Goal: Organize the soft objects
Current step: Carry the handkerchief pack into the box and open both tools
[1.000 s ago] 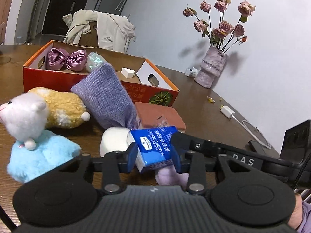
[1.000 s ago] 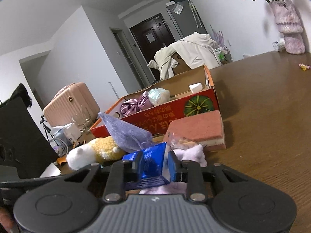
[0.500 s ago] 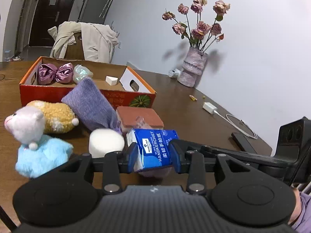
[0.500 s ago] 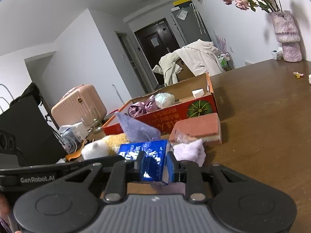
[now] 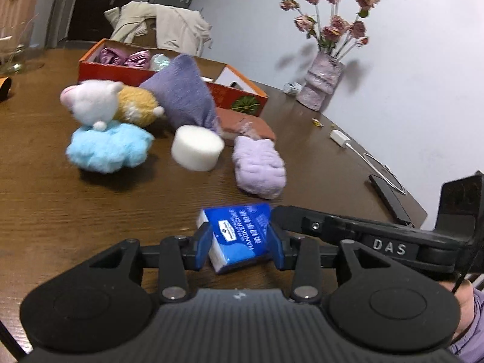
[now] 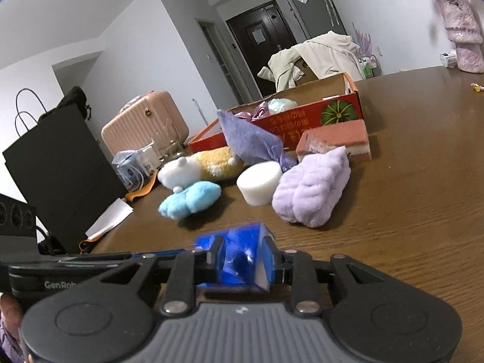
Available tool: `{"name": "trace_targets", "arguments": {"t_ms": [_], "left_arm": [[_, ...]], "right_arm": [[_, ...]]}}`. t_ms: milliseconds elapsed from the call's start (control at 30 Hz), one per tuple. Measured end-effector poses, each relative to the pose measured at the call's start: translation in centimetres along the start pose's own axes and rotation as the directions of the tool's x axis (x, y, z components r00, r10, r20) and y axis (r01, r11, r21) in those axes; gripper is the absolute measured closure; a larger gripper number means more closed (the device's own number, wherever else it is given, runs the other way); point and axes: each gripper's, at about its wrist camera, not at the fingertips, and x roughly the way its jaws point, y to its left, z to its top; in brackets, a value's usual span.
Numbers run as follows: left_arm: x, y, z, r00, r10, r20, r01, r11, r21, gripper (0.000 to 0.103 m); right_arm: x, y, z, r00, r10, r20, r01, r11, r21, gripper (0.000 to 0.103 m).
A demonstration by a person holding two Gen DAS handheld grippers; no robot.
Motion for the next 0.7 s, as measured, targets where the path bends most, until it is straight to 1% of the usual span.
{"name": "trace_targets", "arguments": {"t_ms": [67,167,233,267,300,433,533,700], "left_arm": [[0.1,0.5,0.1,1.0,-0.006,0.007,0.006,1.0,-0.015,0.063],[0.5,1.0,0.1,1.0,-0.027,-0.004,0.027,0.999,-0.041,0.063],[1.0,1.3,0.0,0.999,-0.037,-0.018,0.036,0.998,-0.047,0.064],[1.2,1.4,0.0,0.999,-0.044,-0.029,0.042,0.998,-0.051,0.066],[1.3,1.4,0.0,0.999,-0.044,-0.029,0.043,0.998,-0.048,0.066],[1.3,1.5,0.4,0.999,-0.047,-0.023,0.046,0.998,-0.044,0.068],[0.8,1.2,1.3,0.999,-0.054,0.001,0.054,0.998,-0.028,0.069],[0.5,0.9,3.5,0.996,-0.072,0.058,0.072,0.997,0.005,0.069]], "right_arm": [[0.3,-0.1,0.0,1.0,-0.01,-0.008,0.01,1.0,0.001,0.077],[0.7,-0.4,0.0,0.999,-0.031,-0.024,0.031,1.0,0.006,0.077],[1.2,-0.6,0.0,0.998,-0.035,-0.043,0.035,0.999,0.01,0.077],[1.4,-0.6,-0.1,0.998,-0.025,-0.049,0.025,1.0,0.014,0.076],[1.6,-0.6,-0.1,0.998,-0.024,-0.052,0.025,1.0,0.014,0.074],[1.8,-0.3,0.2,0.998,-0.037,-0.059,0.037,0.999,0.002,0.074],[1.5,0.2,1.0,0.998,-0.047,-0.044,0.046,0.999,-0.024,0.074],[1.2,0.3,3.1,0.999,-0.034,0.015,0.035,0.999,-0.033,0.074]]}}
